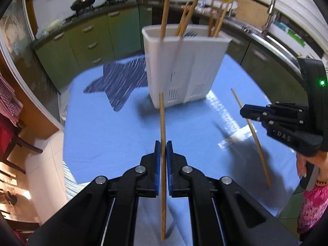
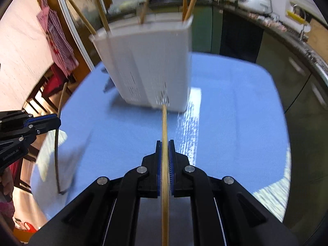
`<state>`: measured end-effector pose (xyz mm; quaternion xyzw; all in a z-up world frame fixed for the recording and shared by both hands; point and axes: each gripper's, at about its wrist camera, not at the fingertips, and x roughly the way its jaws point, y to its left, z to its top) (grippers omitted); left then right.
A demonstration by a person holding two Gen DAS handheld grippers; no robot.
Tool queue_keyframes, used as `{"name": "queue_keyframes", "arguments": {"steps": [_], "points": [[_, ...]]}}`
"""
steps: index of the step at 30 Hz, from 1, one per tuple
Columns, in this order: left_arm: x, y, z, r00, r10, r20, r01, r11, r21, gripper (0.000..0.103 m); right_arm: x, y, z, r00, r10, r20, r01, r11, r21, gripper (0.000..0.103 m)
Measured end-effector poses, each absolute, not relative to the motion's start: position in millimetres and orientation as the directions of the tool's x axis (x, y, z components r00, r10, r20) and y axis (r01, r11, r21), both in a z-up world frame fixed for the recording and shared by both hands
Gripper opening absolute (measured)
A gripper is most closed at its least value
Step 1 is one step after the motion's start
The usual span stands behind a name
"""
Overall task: Organize utensils
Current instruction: 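Lift both held chopsticks and carry them above the white holder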
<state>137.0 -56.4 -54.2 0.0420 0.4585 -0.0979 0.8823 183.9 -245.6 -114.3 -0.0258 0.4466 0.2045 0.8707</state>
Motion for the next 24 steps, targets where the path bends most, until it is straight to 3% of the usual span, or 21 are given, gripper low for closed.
{"name": "queue_keyframes", "arguments": {"steps": [12,24], "points": [[89,-50,-21,0.629,-0.178,-0.757,0.251,0.968,-0.019,0.005,109,-275,-49,0.635,0.393,-0.665,-0.412,0.901,0.139,0.007],[68,-54,5,0.66,-0.213,-0.721,0.297,0.955,-0.01,0.005,79,-288,-31,0.664,0.418,-0.62,-0.423,0.894,0.149,0.007]]}}
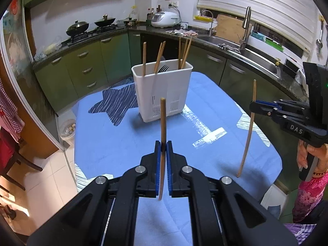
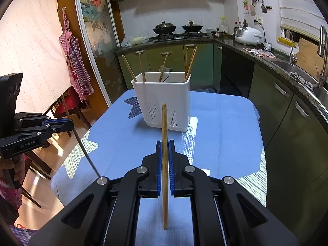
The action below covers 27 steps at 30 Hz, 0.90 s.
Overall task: Organize utensils
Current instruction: 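Lift both held chopsticks and carry them above the white holder, then lower the chopstick into the holder with the left tool and open it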
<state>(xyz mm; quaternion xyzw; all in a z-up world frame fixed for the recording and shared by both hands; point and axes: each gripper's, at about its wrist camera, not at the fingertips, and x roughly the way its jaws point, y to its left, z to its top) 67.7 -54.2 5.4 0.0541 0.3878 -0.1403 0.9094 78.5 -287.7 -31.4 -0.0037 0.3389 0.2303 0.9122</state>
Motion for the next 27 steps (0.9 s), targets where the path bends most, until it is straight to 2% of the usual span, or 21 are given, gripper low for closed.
{"name": "queue_keyframes", "arguments": {"steps": [5,15,21,27], "points": [[74,-58,15,0.669,-0.223,-0.709,0.306,0.952,-0.011,0.005,79,-292,-19,0.69,0.426,-0.585,-0.419,0.894,0.157,0.007],[104,-67,60,0.71,-0.251,-0.658,0.325,0.946,-0.01,0.005,92,-282,42,0.749,0.43,-0.505,-0.439,0.892,0.107,0.007],[128,-72,98,0.753,-0.253,-0.607,0.32,0.947,0.003,0.005,101,-271,62,0.751,0.436,-0.495,-0.459,0.885,0.083,0.007],[156,-76,122,0.79,-0.254,-0.558,0.315,0.949,0.014,0.005,110,-274,59,0.748,0.43,-0.505,-0.45,0.888,0.09,0.007]]}}
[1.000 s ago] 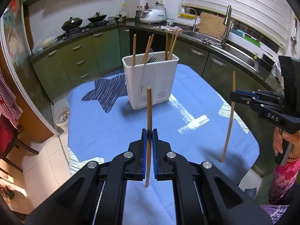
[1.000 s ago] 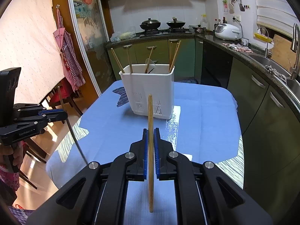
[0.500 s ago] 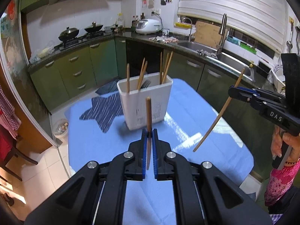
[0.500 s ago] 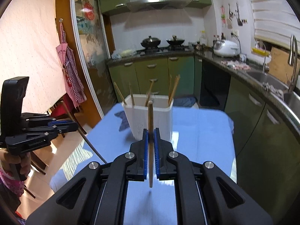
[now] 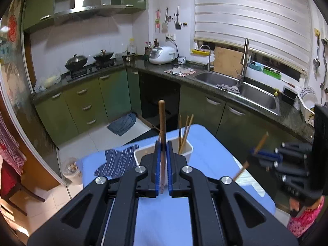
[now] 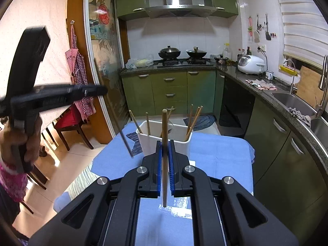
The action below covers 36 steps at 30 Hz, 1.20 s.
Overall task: Organize utensils
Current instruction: 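Lower the chopstick into the holder with the left tool and open it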
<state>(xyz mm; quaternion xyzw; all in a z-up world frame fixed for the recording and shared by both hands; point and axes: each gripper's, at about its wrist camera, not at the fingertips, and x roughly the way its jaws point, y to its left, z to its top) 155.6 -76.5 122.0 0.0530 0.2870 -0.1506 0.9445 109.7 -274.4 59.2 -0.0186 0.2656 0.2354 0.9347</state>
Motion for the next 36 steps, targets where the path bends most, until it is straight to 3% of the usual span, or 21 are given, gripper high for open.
{"name": "queue_keyframes", "arguments": {"steps": [22,36], "points": [[206,-82,154,0.856,-0.22,-0.467,0.268,0.963,0.036,0.006,132,-285,37,0.735,0.41,-0.541,-0.425,0.899,0.104,0.007],[237,-79,113,0.816,-0.193,-0.545,0.25,0.968,0.031,0.006,134,-287,36,0.736,0.409,-0.54,-0.419,0.901,0.111,0.007]]}}
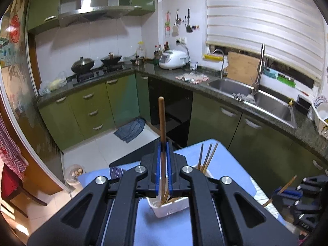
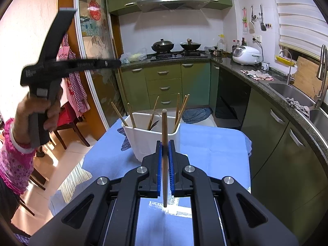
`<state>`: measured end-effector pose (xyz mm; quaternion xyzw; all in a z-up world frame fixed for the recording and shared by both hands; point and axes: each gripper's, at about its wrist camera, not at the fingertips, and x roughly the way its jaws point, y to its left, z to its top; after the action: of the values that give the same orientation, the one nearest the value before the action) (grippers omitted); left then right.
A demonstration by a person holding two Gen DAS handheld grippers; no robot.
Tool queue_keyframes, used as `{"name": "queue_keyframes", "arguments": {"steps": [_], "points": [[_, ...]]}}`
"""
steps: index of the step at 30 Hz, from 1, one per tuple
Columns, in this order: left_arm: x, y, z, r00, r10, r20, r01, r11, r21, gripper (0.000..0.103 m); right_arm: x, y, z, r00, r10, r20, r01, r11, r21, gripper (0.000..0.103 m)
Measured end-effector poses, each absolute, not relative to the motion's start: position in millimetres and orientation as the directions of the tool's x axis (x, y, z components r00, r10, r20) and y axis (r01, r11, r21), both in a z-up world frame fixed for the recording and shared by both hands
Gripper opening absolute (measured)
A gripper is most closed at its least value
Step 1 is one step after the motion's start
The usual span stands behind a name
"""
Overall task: Organize utensils
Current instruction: 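Lower the chopstick into the holder with the left tool and open it, then drop the chopstick into the holder by opening the right tool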
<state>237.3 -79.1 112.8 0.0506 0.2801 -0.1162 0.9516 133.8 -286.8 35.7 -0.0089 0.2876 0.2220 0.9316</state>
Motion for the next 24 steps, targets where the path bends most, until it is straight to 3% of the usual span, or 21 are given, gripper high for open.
{"name": "queue_keyframes", "arguments": {"steps": [1,5,7,10,18,20,24], "points": [[238,-79,107,0.809,-0.19,-0.556,0.25,0.968,0.032,0.009,134,-286,36,0.736,0.411,-0.538,-0.42,0.901,0.113,0.007],[231,-76,93,0.8,-0.198,-0.566,0.254,0.967,0.021,0.037,137,-284,45,0.743,0.42,-0.521,-0.421,0.898,0.125,0.007],[222,-74,93,0.803,-0.212,-0.556,0.26,0.966,0.006,0.038,140,-282,56,0.743,0.439,-0.505,-0.434,0.891,0.134,0.007],[198,-68,93,0.814,-0.246,-0.527,0.275,0.961,-0.023,0.052,145,-280,75,0.752,0.457,-0.475,-0.444,0.884,0.149,0.007],[127,-54,68,0.833,-0.278,-0.479,0.288,0.956,-0.054,0.071,176,-279,138,0.818,0.461,-0.345,-0.423,0.887,0.182,0.007],[113,-49,59,0.841,-0.269,-0.47,0.276,0.96,-0.055,0.081,190,-275,147,0.835,0.44,-0.332,-0.403,0.898,0.176,0.007],[94,-40,41,0.86,-0.235,-0.453,0.239,0.97,-0.05,0.091,227,-264,145,0.846,0.404,-0.349,-0.365,0.915,0.172,0.007]]}}
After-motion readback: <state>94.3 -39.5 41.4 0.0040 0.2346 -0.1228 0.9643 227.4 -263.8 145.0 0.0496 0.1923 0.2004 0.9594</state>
